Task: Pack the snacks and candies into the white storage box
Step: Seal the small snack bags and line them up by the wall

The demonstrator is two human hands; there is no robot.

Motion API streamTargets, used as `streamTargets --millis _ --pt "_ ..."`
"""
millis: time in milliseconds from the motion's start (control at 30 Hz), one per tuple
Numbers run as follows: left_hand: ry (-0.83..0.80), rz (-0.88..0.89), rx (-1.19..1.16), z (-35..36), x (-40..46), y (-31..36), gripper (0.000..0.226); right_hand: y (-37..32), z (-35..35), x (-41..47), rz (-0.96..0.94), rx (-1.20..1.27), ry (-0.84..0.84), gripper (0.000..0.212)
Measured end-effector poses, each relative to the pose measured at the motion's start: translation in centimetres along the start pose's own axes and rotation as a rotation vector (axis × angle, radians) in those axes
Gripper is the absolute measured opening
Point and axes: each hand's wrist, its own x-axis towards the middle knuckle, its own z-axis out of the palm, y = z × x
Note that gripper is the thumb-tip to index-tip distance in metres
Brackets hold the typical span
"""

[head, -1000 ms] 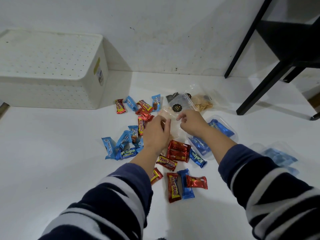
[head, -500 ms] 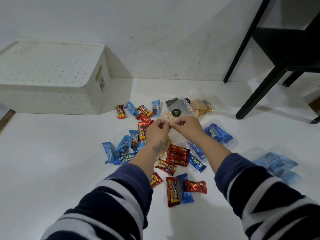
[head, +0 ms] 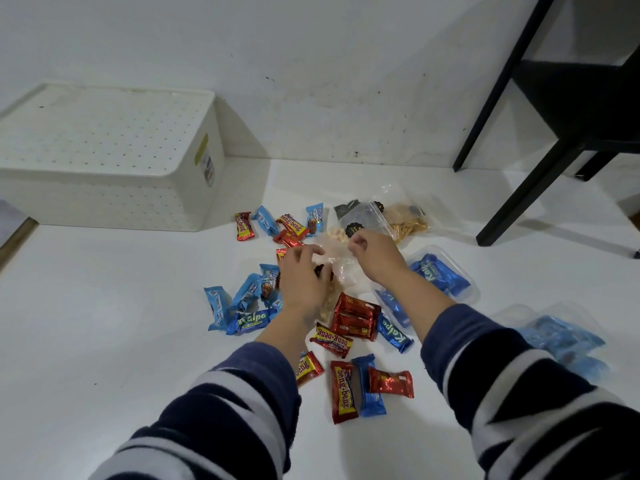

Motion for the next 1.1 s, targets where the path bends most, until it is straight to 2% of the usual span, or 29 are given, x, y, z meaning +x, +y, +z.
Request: streamTargets --millis 133,267,433,600,767,933,1100 --pt "-0.22 -0.061 0.071 0.0 0.1 -2.0 0.058 0.9 -0.1 -0.8 -0.043 0.145 -0.005 0.017" --pt "-0.283 -0.083 0.192 0.3 0.0 -2.6 0.058 2.3 1.8 -1.7 0.041 0.172 0.065 0.026" --pt "-0.17 -0.082 0.095 0.2 -0.7 -2.6 0.052 1.8 2.7 -1.2 0.098 0.21 0.097 0.038" --pt "0.012 0.035 -0.069 -0.8 0.7 -1.1 0.058 -2.1 1.6 0.9 -0.143 0.21 0.233 0.037" --pt "0.129 0.12 -0.111 -4.0 9.0 0.4 0.062 -7.5 -0.3 8.6 -0.293 0.26 0.303 0.033" --pt "0.128 0.134 -0.072 -5.9 20.2 -0.6 0.072 -12.0 0.6 17.8 -0.262 0.302 0.261 0.035" --pt "0.126 0.165 -0.082 -5.0 28.6 -3.5 0.076 -13.8 2.8 25.6 -0.232 0.323 0.172 0.037"
